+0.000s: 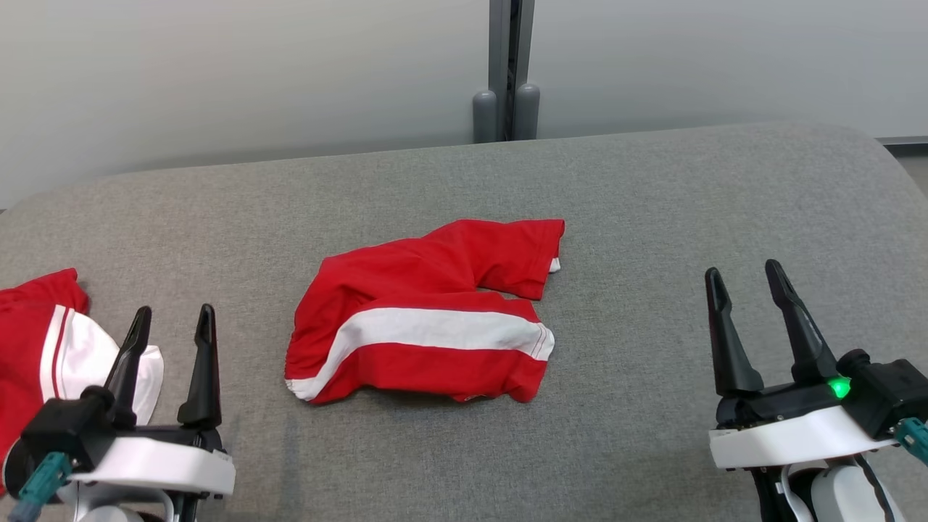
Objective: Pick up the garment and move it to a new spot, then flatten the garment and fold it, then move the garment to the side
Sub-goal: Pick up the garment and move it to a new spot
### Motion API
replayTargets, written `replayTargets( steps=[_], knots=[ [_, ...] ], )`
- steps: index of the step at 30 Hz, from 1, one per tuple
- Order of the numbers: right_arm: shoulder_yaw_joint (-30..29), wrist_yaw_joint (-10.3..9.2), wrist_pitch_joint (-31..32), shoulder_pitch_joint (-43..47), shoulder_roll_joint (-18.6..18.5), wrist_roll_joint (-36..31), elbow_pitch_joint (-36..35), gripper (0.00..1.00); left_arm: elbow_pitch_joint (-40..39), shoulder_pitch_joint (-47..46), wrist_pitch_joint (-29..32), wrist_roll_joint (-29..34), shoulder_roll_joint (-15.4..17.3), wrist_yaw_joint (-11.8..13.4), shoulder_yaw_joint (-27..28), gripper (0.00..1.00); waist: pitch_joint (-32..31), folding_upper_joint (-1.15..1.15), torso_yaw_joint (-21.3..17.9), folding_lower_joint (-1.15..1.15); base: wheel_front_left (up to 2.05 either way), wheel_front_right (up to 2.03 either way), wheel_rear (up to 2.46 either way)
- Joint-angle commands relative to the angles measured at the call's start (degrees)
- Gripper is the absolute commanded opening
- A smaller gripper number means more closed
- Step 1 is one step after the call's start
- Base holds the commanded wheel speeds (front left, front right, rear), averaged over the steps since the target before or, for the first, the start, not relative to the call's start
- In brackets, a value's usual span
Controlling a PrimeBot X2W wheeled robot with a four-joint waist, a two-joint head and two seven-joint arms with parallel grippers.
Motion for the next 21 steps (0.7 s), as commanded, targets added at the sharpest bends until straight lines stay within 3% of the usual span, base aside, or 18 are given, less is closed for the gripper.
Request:
replayTargets(
  steps=[1,8,21],
  knots=[
    [-0.7,0.03,-0.3,0.7,-0.4,-0.7,-0.6,1.0,-0.5,2.0,-0.1,2.3,-1.6,-1.0,2.6,1.0,-0.3,0.0,0.3,0.0,0.0,0.0,0.0],
    [-2.8,0.03,-0.3,2.6,-0.4,-3.8,0.4,1.0,0.0,5.1,-0.1,8.5,-7.4,-5.1,7.4,1.0,-0.7,0.0,1.2,0.0,0.0,0.0,0.0],
    [-3.1,0.03,-0.3,3.1,-0.4,-4.9,1.3,1.0,2.0,5.8,-0.1,14.8,-13.4,-10.2,12.3,1.0,-1.4,0.0,1.2,0.0,0.0,0.0,0.0]
  ],
)
